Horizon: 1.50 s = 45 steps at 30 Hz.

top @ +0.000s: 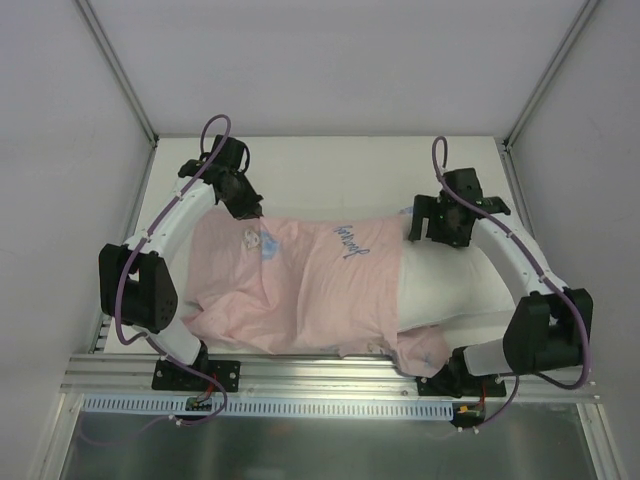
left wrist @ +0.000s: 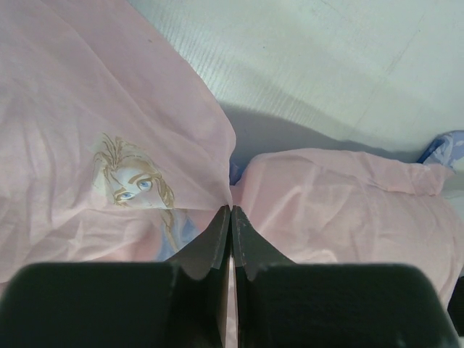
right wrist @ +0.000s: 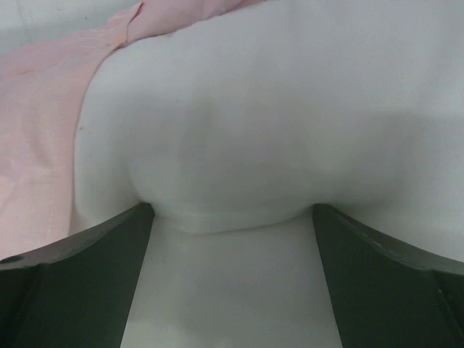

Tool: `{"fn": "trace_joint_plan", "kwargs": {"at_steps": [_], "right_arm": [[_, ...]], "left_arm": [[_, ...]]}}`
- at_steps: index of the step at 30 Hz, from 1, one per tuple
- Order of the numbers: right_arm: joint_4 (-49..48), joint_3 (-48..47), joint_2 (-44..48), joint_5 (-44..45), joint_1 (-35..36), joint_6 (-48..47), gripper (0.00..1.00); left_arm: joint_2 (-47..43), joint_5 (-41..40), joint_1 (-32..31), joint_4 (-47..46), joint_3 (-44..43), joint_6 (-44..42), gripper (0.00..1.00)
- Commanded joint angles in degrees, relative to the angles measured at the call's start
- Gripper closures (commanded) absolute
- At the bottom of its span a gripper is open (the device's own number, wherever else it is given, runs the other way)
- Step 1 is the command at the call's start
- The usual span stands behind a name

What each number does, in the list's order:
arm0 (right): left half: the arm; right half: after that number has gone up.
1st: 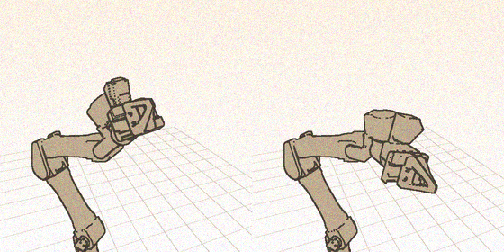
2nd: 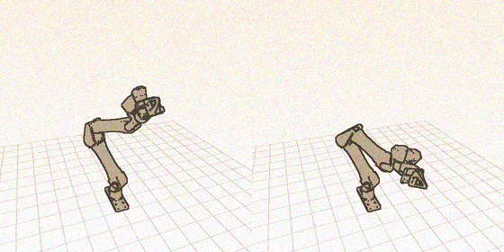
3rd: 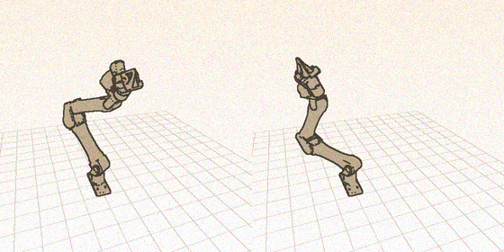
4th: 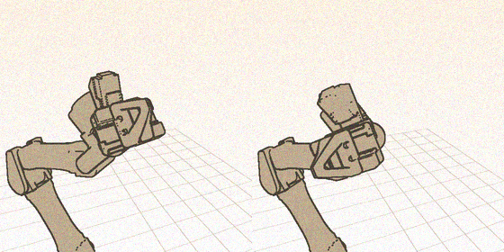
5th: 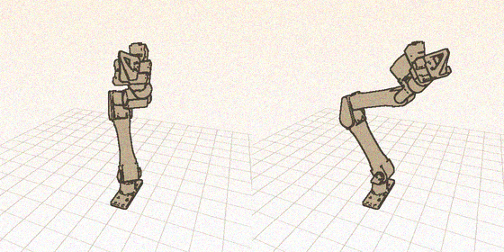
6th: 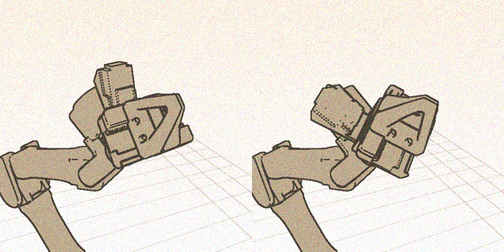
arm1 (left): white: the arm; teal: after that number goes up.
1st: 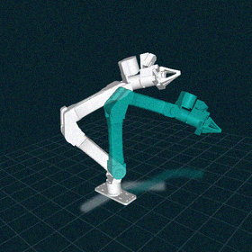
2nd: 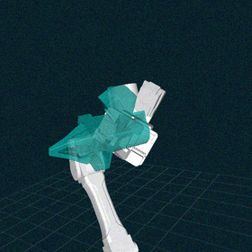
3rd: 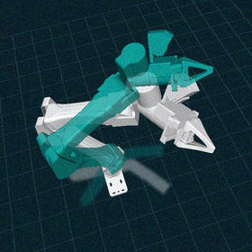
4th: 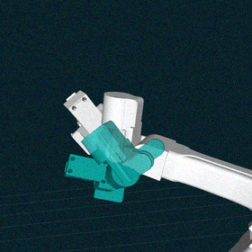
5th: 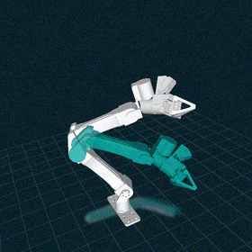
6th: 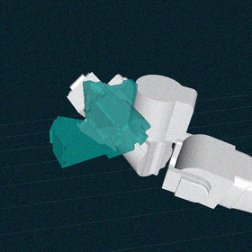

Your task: Remove the pillowcase from the pillow

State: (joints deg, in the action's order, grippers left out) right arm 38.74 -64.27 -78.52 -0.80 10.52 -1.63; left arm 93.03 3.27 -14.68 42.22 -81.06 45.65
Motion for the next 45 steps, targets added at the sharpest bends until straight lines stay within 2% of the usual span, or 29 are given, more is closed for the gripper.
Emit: {"fn": "trace_joint_plan", "kwargs": {"at_steps": [1, 2, 3, 4, 7, 11, 17, 20, 32, 38, 45], "right_arm": [[-3.85, 3.45, -6.10, -6.75, 1.25, 4.79, 0.23], [-3.94, 3.45, -6.38, -6.15, 1.17, 5.31, 0.49], [-3.76, 3.28, -6.03, -5.19, 0.99, 6.10, 0.83], [-3.76, 3.19, -5.25, -2.74, 0.73, 6.98, 0.99], [-3.59, 1.70, 0.55, 3.23, -1.90, 9.88, 0.99], [0.53, -3.83, 7.23, 6.15, -9.35, 12.96, 0.99], [3.26, -6.22, 17.60, 4.40, -22.45, 16.30, 0.99], [4.41, -6.22, 20.33, 3.35, -26.07, 16.39, 0.99], [4.41, -3.85, 20.34, 2.38, -27.14, 17.36, 0.99], [3.80, -3.32, 19.99, 2.73, -27.40, 17.71, 0.99], [3.18, -3.23, 19.63, 2.99, -27.40, 18.24, 0.99]], "left_arm": [[-0.13, 2.00, -0.26, -0.82, -0.24, -1.44, 1.00], [-0.31, 2.01, -0.35, -0.82, -0.33, -1.79, 1.00], [-0.48, 1.92, -0.35, -0.82, -0.33, -2.14, 1.00], [-0.66, 1.22, -0.27, -0.82, -0.33, -2.40, 1.00], [-1.63, 0.69, 0.17, -0.82, -0.86, -3.11, 1.00], [-3.29, 1.92, 3.24, -0.82, -1.74, -3.72, 1.00], [-7.07, 3.84, 13.70, -0.82, -0.59, -3.37, 1.00], [-8.65, 5.96, 19.59, -0.82, -1.12, -3.72, 1.00], [-11.82, 11.59, 39.35, 1.98, -8.32, -5.48, 1.00], [-10.59, 6.06, 41.22, 5.51, -12.02, -7.41, 1.00], [-7.62, 3.59, 41.22, 6.03, -14.74, -9.34, 1.00]]}}
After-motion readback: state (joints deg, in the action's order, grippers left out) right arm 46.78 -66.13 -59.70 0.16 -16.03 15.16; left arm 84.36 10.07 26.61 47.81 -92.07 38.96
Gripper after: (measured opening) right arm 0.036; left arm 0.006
